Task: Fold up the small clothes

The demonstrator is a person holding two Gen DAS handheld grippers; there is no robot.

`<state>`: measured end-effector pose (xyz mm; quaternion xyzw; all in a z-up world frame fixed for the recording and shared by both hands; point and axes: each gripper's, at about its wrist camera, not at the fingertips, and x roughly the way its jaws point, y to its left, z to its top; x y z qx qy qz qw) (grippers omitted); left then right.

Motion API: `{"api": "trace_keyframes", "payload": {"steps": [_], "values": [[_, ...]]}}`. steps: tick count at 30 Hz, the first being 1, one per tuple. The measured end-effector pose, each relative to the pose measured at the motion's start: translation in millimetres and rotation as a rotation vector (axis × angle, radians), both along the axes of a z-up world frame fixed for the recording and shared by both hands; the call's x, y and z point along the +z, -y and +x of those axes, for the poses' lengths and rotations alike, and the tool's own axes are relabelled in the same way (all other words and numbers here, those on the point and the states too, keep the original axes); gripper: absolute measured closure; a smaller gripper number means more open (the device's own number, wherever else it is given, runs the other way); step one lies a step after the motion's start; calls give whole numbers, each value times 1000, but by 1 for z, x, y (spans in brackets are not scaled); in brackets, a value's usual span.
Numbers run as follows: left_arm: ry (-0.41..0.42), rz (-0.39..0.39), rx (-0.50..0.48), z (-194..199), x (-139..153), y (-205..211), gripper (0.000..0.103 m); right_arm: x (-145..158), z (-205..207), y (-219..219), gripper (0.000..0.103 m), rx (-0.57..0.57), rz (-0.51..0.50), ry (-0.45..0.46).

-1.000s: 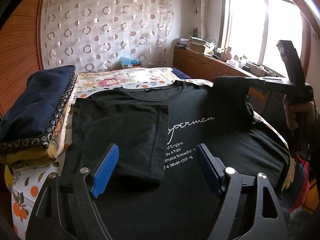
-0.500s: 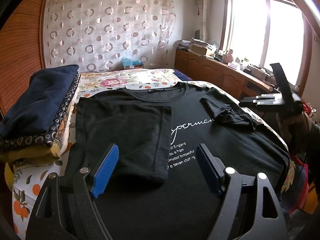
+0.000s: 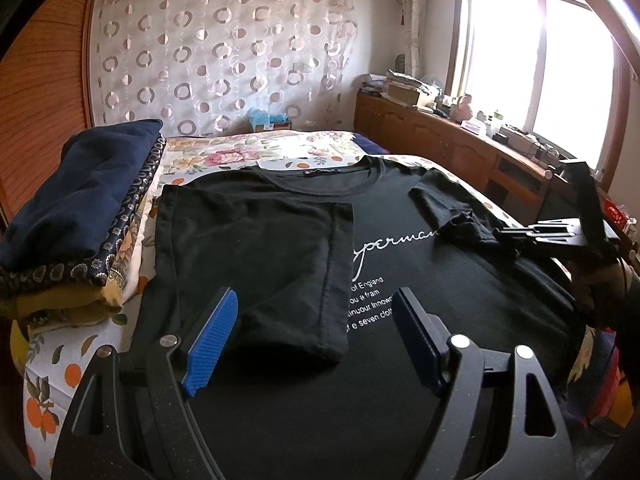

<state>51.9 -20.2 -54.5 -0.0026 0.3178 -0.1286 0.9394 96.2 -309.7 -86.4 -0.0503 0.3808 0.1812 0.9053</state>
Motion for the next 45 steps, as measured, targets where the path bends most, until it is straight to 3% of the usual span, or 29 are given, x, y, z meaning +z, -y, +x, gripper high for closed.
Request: {"api": "trace_keyframes", "payload": {"steps": [13,16,21,28,33,34,37,43,45], "values": [[10,-5,18,-2,2,-8,23,14,-26,-21,91,114,39,-17],[11,-5,28,-2,3,-11,23,20,-42,-3,84,120,36,19],[18,-14,34,-2,6,-15,23,30,-12,6,75,66,13,47],[26,7,33,6,10,-20,23,0,42,-2,75,2,40,-39],[30,40,26,21,16,-24,23,-11,70,-13,75,19,72,-104],[28,42,26,25,17,-26,23,-12,72,-18,84,34,70,-109],[31,59,40,36,21,-32,23,-13,82,-29,97,75,60,-87],[29,76,69,55,32,-46,23,-6,110,-60,98,179,151,-78],[25,91,77,63,35,-48,23,-3,120,-78,98,206,134,-76]]}}
